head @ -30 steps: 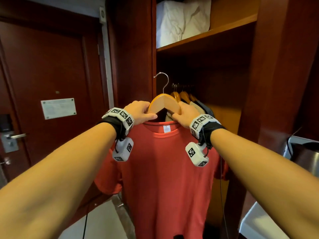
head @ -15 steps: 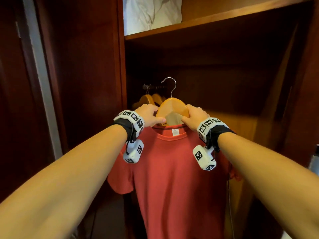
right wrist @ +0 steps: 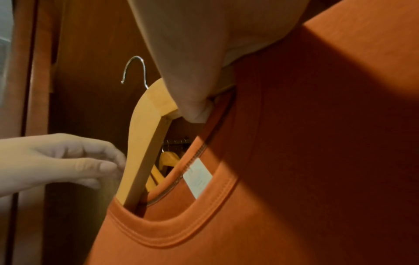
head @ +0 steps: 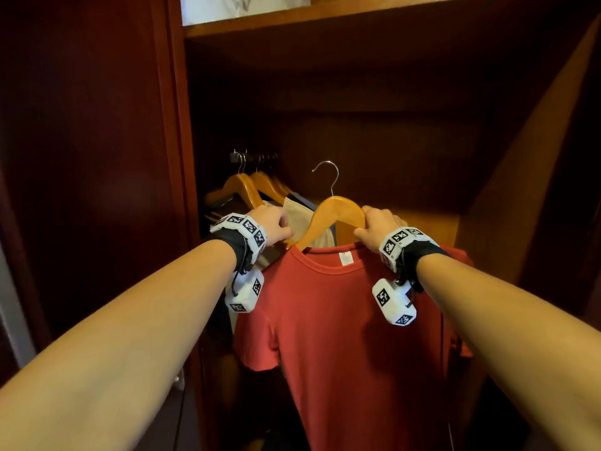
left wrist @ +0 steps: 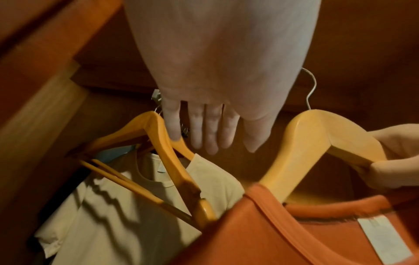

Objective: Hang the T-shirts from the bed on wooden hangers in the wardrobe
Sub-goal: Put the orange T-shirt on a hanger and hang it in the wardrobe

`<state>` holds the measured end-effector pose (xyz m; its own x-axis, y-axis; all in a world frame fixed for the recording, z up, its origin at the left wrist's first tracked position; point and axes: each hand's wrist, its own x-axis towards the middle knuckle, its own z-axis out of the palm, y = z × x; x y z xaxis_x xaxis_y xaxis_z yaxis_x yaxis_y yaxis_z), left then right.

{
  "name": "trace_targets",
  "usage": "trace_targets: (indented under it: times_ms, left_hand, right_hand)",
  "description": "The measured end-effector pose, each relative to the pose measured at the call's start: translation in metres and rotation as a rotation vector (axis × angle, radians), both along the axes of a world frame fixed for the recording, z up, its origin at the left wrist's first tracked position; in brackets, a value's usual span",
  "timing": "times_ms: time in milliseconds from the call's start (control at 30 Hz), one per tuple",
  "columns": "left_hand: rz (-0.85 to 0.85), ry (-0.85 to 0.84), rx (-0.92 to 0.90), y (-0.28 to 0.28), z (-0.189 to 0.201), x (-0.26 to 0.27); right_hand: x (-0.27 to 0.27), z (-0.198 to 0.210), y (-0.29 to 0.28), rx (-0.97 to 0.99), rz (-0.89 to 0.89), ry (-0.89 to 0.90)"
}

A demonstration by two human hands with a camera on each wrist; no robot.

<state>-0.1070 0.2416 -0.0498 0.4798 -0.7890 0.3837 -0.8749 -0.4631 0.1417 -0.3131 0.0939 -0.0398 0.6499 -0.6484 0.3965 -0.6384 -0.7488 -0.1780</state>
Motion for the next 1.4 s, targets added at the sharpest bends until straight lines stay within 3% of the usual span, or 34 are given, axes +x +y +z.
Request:
trace_targets:
  times_ms: [134, 334, 567, 968, 1168, 1402]
  left_hand:
    - [0.033, -0.051, 0.022, -0.028, -0.005, 0.024]
    - [0.093, -0.185, 0.237, -0.066, -0.014, 0.049]
    - [0.170, -0.281, 0.372, -0.078, -0.018, 0.060]
    - [0.182, -0.237, 0.153, -0.067, 0.003, 0.101]
    - [0.128, -0.238, -0.093, -0.052, 0.035, 0.119]
    - [0.240, -0.279, -0.409, -0.043, 0.072, 0.132]
  right_hand:
    - [0.013, -0.006, -0.019, -0.015, -0.033, 0.070]
    - [0.035, -0.012, -0.054, -0.055, -0.065, 0.167]
    - [0.071, -0.015, -0.079, -0.074, -0.067, 0.293]
    - [0.132, 0.001, -0.089, 0.036, 0.103, 0.195]
    - [0.174, 0.014, -0.089, 0.052, 0.134, 0.124]
    - [0.208, 0.035, -0.080, 0.103, 0.176, 0.099]
